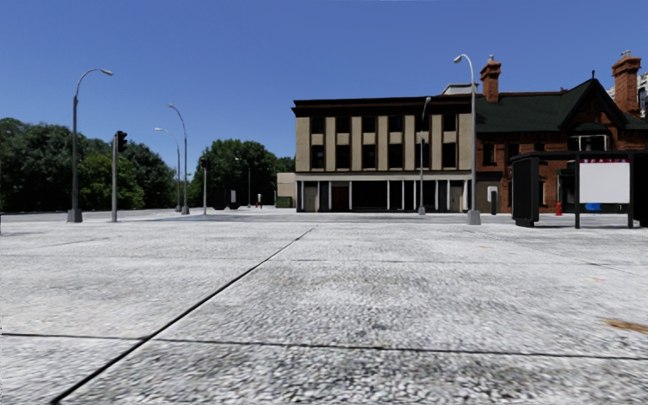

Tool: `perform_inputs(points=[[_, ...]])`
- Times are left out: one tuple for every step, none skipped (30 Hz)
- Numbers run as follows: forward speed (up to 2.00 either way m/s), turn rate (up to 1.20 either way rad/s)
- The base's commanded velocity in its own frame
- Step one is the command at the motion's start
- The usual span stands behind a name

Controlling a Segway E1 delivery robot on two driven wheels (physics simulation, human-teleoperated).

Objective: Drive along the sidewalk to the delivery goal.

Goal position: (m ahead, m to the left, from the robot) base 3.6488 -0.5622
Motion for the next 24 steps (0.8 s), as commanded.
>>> perform_inputs(points=[[1.61, 0.0], [1.61, 0.0], [1.61, 0.0], [1.61, 0.0], [1.61, 0.0], [1.61, 0.0], [1.61, -0.19], [1.61, -0.68], [1.61, -0.68], [1.61, -1.2], [1.61, -1.2], [1.61, -1.2], [1.61, -1.2], [1.61, -1.2], [1.61, -1.2], [1.61, -1.2], [1.61, -1.12], [1.61, -1.12], [1.61, -0.63], [1.61, 0.0], [1.61, 0.0], [1.61, 0.0], [1.61, 0.0], [1.61, 0.0]])
